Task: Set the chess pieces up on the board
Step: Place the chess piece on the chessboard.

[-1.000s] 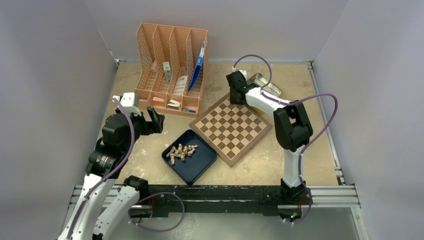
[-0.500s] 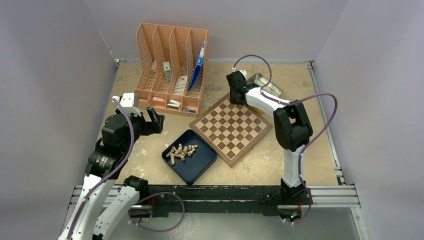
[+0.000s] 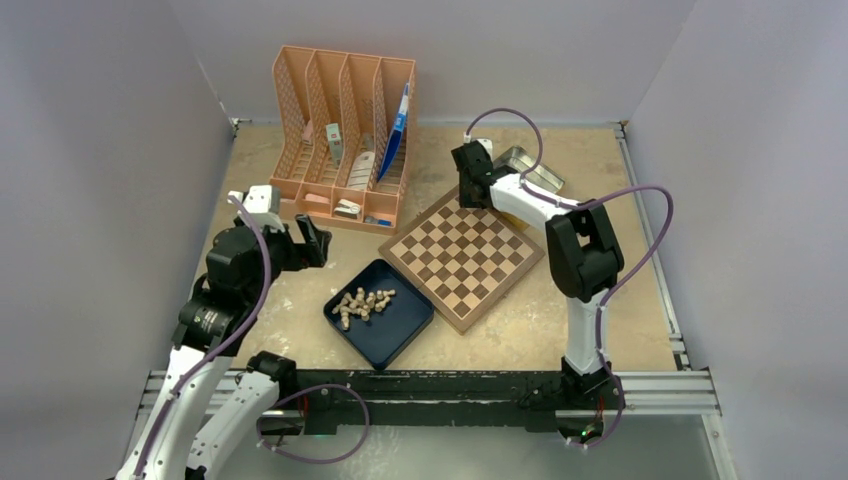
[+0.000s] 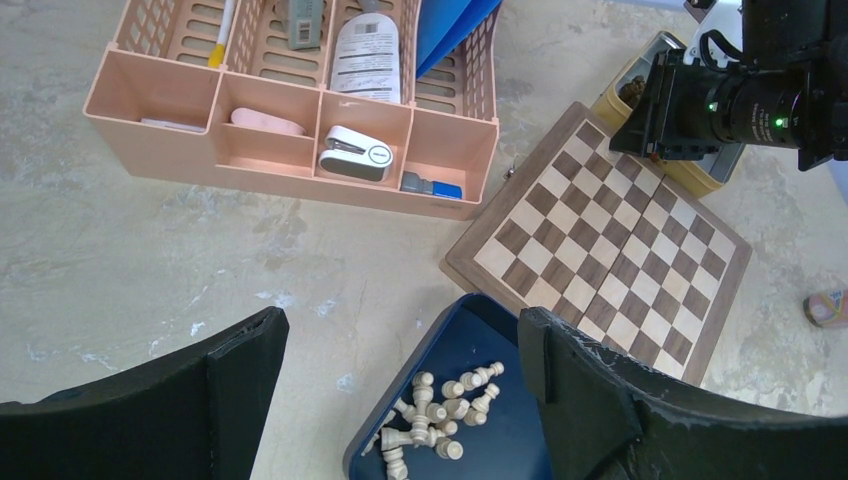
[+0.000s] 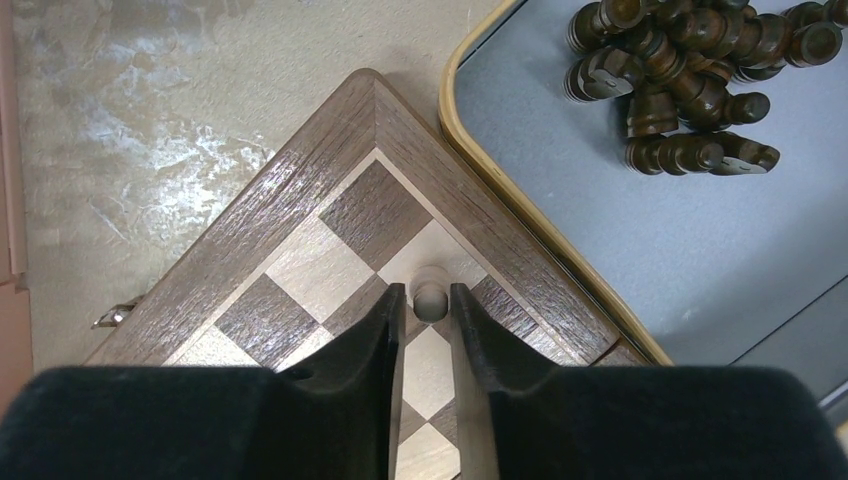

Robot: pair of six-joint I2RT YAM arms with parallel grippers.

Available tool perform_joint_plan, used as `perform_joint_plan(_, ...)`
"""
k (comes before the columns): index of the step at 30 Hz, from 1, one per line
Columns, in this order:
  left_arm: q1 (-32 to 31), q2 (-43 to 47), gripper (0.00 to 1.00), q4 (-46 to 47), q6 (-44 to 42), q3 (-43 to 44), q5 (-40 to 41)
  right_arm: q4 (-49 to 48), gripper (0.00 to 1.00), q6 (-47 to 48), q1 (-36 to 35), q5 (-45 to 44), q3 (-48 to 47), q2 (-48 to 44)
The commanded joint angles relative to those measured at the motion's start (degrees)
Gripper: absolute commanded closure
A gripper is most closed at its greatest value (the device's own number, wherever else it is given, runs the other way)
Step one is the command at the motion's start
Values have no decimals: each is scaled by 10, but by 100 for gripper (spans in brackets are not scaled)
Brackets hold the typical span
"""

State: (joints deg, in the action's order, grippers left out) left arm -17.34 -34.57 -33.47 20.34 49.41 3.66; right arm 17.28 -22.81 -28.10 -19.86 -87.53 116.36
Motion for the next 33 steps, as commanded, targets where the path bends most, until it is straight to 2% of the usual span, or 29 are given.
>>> perform_joint_plan(1,-1,-3,15,33,-8,-2,-8,6,72,5,2,-7,-29,-4)
perform_joint_plan(7,-1,-19,15,38,-12,-2,-23,19,59,1,2,-11,-32,-47)
perform_joint_plan(14,-1,-34,15,35,-12,-2,-34,24,57,8,-7,-6,-24,-101)
perform_joint_plan(20,-1,-41,15,37,-15,-3,-56,3,58,12,-36,29,23,-163)
perform_joint_plan(30,-1,-46,15,43,-17,-9,-55,-79,61,-18,-161,132,126,-274)
perform_joint_plan(33,-1,-44,16,46,-19,-6,-39,-110,62,-31,-202,131,151,-292)
